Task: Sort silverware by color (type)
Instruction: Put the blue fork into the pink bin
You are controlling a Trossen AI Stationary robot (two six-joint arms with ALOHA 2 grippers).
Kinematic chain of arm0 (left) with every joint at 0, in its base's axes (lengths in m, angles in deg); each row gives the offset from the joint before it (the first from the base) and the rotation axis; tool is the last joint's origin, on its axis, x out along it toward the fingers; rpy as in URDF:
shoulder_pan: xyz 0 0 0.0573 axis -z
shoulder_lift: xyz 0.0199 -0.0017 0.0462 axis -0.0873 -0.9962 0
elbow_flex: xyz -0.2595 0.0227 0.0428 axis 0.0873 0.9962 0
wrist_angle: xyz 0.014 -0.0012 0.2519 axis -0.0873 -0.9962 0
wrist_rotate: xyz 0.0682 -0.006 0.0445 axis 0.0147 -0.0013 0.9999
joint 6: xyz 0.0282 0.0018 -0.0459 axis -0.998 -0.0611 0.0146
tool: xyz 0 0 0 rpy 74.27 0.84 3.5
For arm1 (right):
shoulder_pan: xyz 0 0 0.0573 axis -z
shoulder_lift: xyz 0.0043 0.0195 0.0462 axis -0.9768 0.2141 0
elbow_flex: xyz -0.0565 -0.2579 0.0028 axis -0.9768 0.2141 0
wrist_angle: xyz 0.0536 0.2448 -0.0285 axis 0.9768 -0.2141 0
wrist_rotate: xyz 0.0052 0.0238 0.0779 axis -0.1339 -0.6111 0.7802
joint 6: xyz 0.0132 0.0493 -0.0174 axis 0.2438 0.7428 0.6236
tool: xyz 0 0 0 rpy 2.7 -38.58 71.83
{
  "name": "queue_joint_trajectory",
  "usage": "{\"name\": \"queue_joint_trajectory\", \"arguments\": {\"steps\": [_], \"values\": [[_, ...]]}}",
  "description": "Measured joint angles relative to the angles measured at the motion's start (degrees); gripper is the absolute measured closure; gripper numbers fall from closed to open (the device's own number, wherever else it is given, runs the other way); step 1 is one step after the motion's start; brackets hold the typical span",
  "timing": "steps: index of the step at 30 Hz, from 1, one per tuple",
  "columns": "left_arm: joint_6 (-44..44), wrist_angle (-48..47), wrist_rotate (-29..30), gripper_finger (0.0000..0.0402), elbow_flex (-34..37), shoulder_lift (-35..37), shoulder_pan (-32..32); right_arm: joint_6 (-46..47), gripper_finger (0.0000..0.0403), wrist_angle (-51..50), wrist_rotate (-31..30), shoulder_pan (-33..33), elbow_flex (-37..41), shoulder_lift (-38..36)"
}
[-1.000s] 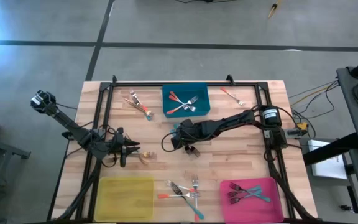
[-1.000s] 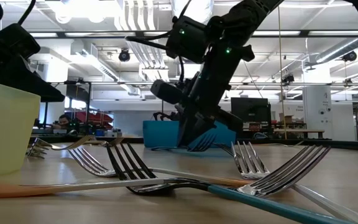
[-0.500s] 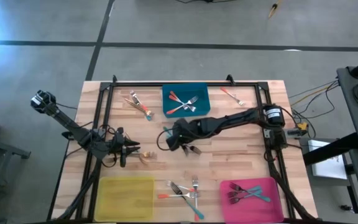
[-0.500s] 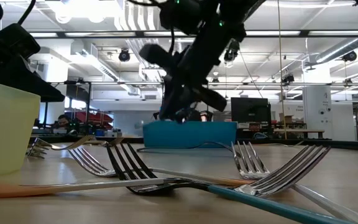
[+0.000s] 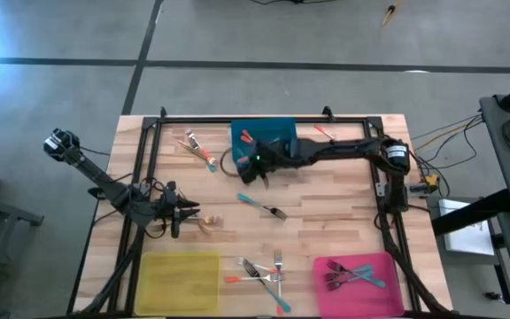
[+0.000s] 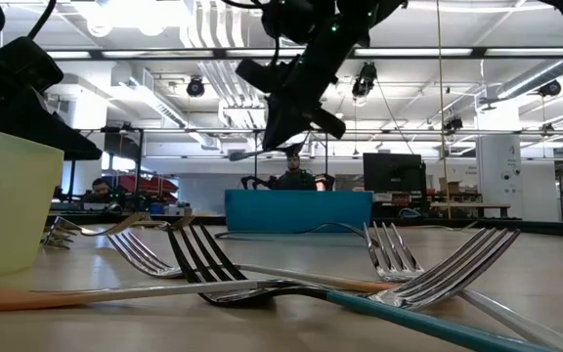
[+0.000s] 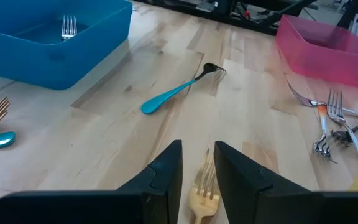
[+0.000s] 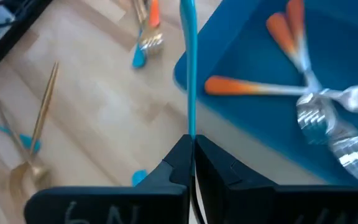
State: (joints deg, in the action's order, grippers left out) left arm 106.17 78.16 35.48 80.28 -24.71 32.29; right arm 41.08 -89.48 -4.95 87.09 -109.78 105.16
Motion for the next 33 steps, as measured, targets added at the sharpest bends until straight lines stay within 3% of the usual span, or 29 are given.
{"name": "queue_joint_trajectory", "arguments": {"steps": [4, 8, 13, 17, 24, 33], "values": [[0.0, 0.0, 0.0, 0.0325, 0.0, 0.0, 0.0, -1.7, 0.0395, -2.6, 1.8, 0.9, -1.4, -1.0], [0.0, 0.0, 0.0, 0.0325, 0.0, 0.0, 0.0, -3.7, 0.0394, -4.6, 9.5, -0.3, -1.8, -3.2], [0.0, 0.0, 0.0, 0.0325, 0.0, 0.0, 0.0, -3.7, 0.0394, -13.4, 18.5, -3.4, -2.0, -7.4], [0.0, 0.0, 0.0, 0.0325, 0.0, 0.0, 0.0, -1.7, 0.0394, -21.8, 20.6, -7.3, -2.0, -11.9], [0.0, 0.0, 0.0, 0.0325, 0.0, 0.0, 0.0, 8.7, 0.0394, -31.7, 20.4, -17.3, -2.0, -19.0], [0.0, 0.0, 0.0, 0.0325, 0.0, 0.0, 0.0, 30.0, 0.0394, -44.3, 21.3, -34.5, -1.9, -20.5]]}}
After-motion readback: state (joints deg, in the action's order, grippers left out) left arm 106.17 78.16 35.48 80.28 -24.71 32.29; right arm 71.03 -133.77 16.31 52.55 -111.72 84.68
